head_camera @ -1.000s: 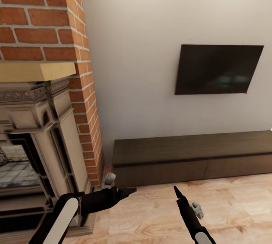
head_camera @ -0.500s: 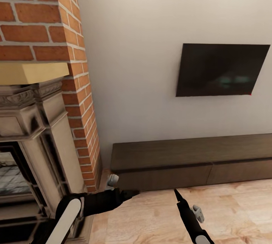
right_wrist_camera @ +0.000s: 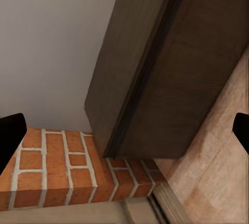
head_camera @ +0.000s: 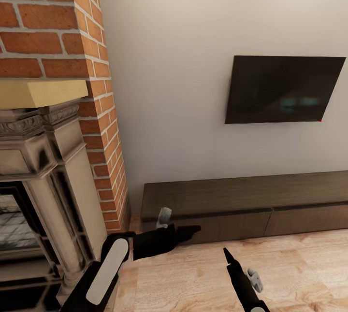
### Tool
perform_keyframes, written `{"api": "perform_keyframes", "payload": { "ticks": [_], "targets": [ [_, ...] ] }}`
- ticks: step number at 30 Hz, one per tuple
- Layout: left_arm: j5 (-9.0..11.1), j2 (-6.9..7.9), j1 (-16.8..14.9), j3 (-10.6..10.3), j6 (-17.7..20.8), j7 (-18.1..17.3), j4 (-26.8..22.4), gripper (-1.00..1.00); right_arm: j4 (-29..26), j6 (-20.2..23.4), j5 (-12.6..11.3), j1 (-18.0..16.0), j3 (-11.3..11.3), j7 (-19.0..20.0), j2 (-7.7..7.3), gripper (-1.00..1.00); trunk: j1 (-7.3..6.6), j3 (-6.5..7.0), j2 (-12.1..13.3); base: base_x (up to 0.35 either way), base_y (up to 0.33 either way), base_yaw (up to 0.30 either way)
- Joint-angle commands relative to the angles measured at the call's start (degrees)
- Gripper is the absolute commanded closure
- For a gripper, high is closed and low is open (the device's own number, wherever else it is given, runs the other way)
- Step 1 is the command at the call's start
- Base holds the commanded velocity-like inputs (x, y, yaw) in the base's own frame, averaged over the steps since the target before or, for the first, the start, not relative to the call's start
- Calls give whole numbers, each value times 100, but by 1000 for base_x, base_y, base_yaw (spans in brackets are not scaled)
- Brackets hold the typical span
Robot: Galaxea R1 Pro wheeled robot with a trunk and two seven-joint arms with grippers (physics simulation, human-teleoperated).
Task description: Place each of the two pumpkins and all three candles from the living room inside a cabinet in the living room (use any cabinet), then make sure every cabinet is closed, and position the cauldron so it is next to a table in the living room.
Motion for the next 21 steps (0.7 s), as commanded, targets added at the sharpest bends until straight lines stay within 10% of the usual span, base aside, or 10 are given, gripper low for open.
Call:
{"api": "perform_keyframes", "payload": {
  "ticks": [1, 21],
  "targets": [
    [32, -57, -123, 8, -35, -21, 305, -100, 9, -96, -36, -5, 5, 26, 0, -100, 0, -6, -3, 0, 0, 0],
    [240, -149, -384, -122, -1267, -31, 1281, -100, 413, -230, -39, -178, 18, 22, 1, -100, 0, -6, -3, 0, 0, 0]
  ]
}}
